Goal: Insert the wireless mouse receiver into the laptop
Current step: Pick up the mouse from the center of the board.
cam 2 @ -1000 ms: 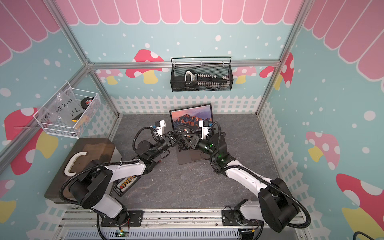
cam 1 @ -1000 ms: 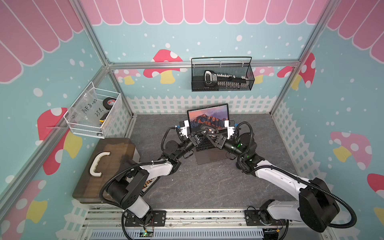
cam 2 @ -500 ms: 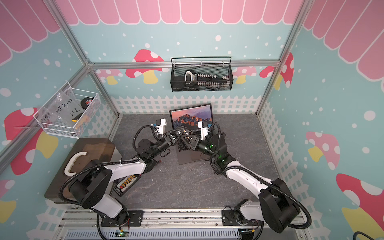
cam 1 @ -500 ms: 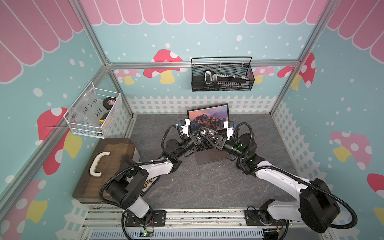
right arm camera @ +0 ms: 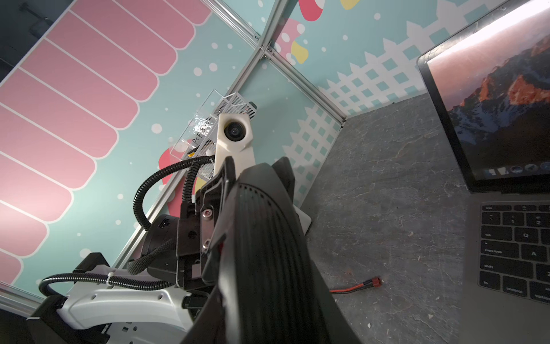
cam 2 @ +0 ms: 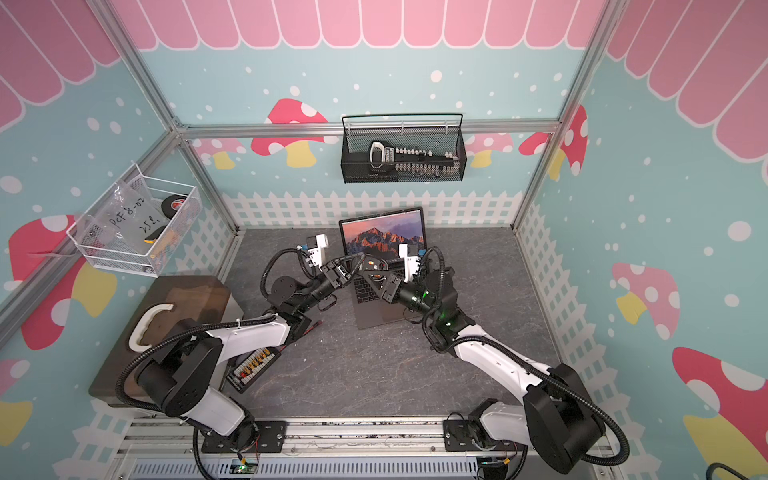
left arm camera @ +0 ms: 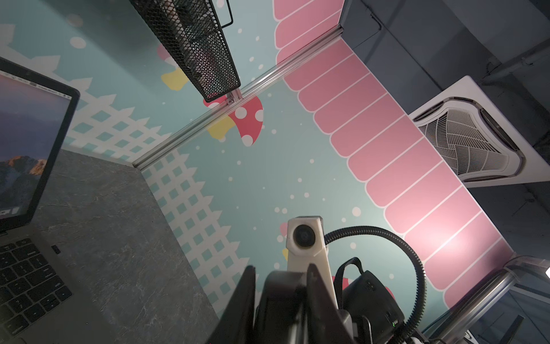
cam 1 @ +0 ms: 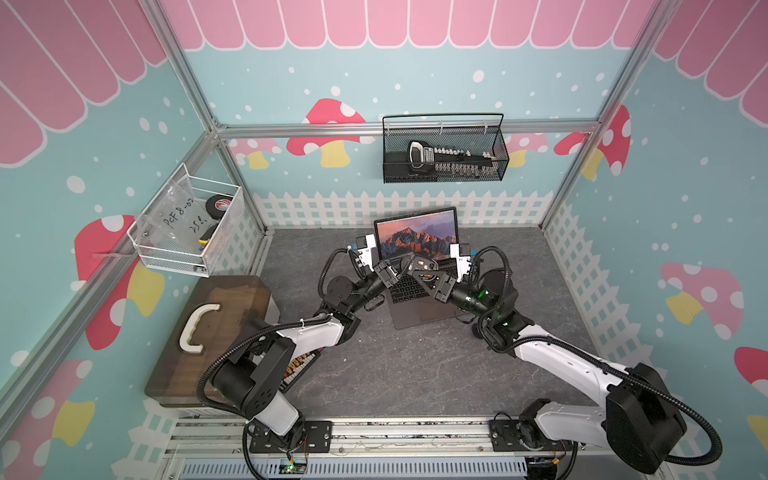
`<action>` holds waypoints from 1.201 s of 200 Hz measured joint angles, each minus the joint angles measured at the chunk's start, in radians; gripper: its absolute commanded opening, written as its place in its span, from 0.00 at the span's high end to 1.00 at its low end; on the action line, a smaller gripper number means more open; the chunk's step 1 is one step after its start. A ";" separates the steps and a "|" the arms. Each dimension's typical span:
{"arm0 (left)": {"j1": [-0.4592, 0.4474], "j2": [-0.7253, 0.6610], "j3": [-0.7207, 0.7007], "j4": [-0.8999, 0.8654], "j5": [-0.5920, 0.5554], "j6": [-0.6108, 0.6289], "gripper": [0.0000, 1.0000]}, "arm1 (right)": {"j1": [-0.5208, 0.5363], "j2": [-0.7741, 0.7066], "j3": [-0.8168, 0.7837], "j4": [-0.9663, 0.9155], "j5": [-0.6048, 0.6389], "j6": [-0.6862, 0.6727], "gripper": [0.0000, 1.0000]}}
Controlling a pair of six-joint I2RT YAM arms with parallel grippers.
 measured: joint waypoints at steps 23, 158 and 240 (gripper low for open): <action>-0.005 -0.001 0.000 -0.003 0.009 0.010 0.60 | 0.000 0.000 0.000 -0.001 -0.001 -0.008 1.00; -0.024 -0.103 -0.013 -0.190 -0.002 0.098 1.00 | -0.018 -0.069 0.002 -0.125 -0.005 -0.076 0.35; 0.051 -0.190 -0.030 -0.523 -0.114 0.206 1.00 | -0.073 -0.123 0.301 -1.064 0.519 -0.460 0.17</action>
